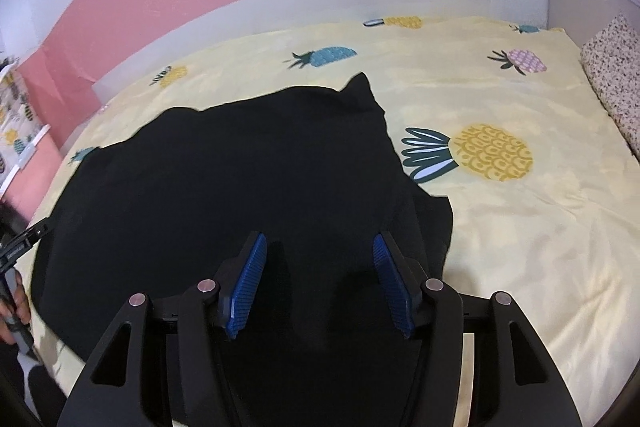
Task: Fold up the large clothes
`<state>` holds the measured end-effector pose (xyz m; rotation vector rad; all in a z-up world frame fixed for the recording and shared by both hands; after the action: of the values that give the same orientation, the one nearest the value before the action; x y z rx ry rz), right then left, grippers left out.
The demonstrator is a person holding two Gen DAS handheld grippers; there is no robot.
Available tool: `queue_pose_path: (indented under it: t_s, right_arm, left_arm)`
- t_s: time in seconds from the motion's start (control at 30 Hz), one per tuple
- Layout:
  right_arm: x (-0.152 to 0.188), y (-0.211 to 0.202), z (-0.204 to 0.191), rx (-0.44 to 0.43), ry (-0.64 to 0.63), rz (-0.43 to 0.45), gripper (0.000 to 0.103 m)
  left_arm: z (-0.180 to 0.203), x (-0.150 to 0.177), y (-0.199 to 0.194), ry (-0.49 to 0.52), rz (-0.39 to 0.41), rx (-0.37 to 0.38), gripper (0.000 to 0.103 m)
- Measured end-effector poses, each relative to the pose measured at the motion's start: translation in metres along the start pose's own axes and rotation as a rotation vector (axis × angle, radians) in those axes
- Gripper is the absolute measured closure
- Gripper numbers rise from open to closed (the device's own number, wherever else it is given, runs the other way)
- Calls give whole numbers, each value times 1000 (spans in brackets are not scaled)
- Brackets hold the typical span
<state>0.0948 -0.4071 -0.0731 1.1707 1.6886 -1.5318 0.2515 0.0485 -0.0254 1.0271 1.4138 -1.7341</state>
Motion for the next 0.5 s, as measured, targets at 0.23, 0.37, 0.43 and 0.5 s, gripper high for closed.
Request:
queue_pose_path:
  t_s: [0.23,0.37,0.43,0.5]
  right_arm:
    - [22,-53,-28,-41,-16,19,46]
    - [38,-80,-45,-48,-26,29,46]
    - [46,-93,-53,-48,-32,31,43]
    - [54,-104,-62,-50,-38,31,39]
  left_arm:
    - [24,13,-52,19,18,-10,49]
    - [38,25,-81,15,23,-16,46]
    - [47,33,-95,19,22,-12,42]
    - [55,40,-105,22,17,-5,39]
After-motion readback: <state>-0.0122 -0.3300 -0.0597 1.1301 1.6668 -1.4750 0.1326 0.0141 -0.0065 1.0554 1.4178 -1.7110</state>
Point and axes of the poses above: each gripper's, at about its wrist camera, not at the fingertips, and y roughly the way its jaws point, z to its right, x to its underside, the point moved 7 cm from there along y, roughly the way its jaws point, and after that the axes turned 15 degrees about z, right-handed, at the moved point
